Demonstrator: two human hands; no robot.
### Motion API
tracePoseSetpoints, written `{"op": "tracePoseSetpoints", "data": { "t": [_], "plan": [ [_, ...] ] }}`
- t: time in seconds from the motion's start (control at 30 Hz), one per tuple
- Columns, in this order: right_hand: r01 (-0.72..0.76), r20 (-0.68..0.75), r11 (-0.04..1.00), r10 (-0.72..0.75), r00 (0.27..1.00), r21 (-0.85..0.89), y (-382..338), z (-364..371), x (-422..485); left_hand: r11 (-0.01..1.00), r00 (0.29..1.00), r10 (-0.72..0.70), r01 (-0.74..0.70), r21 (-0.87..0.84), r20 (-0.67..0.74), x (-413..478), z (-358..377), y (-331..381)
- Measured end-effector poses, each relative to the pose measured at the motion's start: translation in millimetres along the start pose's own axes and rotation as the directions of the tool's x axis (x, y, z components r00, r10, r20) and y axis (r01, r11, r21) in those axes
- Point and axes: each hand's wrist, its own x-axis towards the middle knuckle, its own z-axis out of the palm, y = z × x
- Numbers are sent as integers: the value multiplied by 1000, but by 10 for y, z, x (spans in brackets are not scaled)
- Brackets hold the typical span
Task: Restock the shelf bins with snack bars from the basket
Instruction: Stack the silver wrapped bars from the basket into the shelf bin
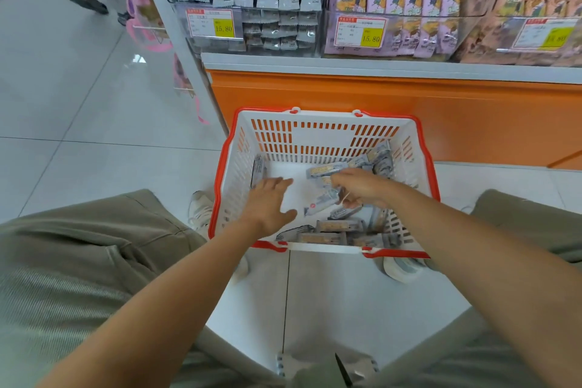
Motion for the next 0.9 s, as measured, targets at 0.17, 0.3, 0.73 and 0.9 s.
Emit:
{"op": "tracePoseSetpoints", "data": {
  "t": [0.17,0.3,0.73,0.9],
  "plan": [
    [26,91,995,-35,995,98,-193,109,-19,945,998,11,8,-326,55,3,-1,221],
    [120,-6,973,-121,993,198,-239,171,-9,665,990,-57,132,-735,126,-30,-98,164],
    [495,-125,853,-516,847,-167,-333,263,53,337,963,-77,268,-903,257,-49,-353,3],
    [425,-118,865,-467,876,-266,-234,215,70,270,967,-197,213,-939,163,-50,-456,-177]
  ]
}}
